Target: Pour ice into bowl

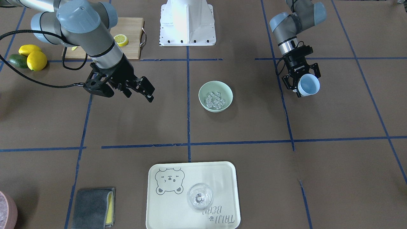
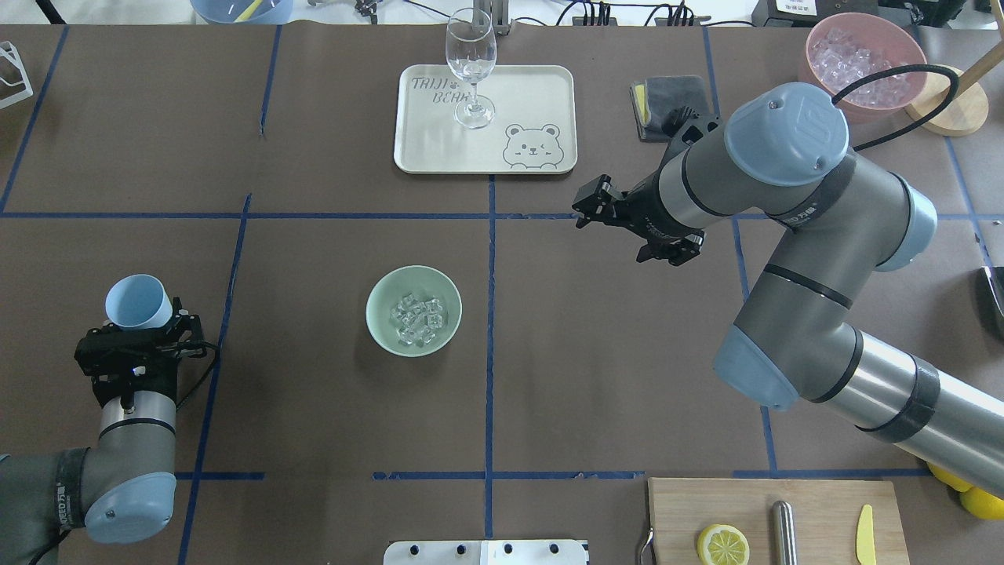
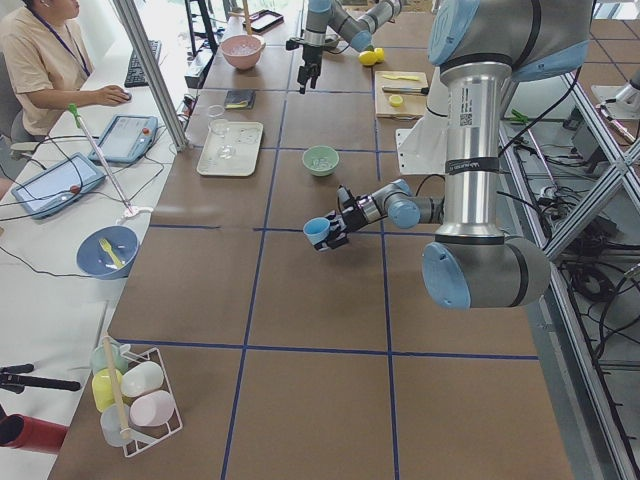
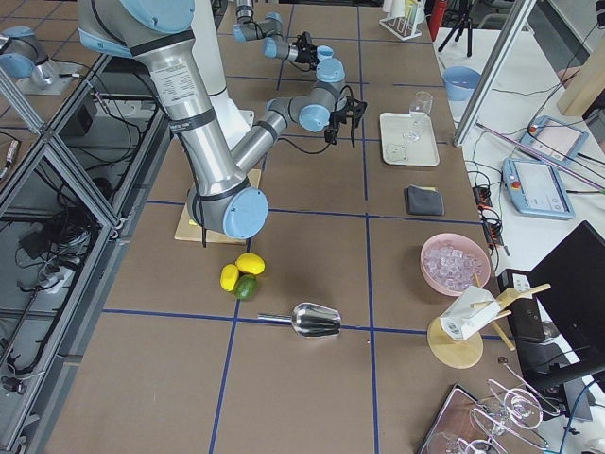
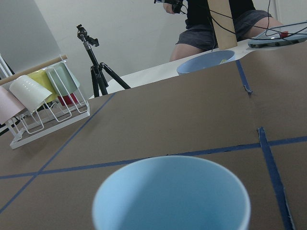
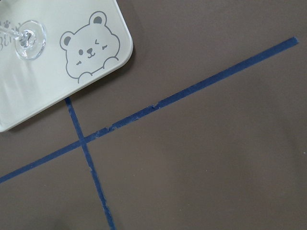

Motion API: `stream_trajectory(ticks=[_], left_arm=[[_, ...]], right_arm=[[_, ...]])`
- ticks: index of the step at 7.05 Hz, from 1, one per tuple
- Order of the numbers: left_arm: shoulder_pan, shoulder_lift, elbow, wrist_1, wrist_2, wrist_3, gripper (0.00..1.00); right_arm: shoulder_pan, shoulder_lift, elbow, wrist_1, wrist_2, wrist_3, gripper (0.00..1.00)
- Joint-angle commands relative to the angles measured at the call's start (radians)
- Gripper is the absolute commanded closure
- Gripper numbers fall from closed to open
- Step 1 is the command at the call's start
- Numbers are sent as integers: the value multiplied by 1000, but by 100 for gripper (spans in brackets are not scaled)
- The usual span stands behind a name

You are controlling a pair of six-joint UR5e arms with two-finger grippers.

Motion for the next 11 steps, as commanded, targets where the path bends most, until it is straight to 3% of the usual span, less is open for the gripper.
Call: stream_trajectory(ticks=[1,4,7,11], left_arm=[[-40,11,82,-116,2,-106,100],[-46,124,198,-435,95,-104,100],[-35,111,302,-453,152,-93,100],[-47,110,296,-455,149,-79,100]], right_arm=[[1,-1,10,-1,1,2,0],[1,-1,7,-1,-4,2,0],[-1,1,8,-1,-4,2,0],[-1,4,14,-1,-6,6,0]])
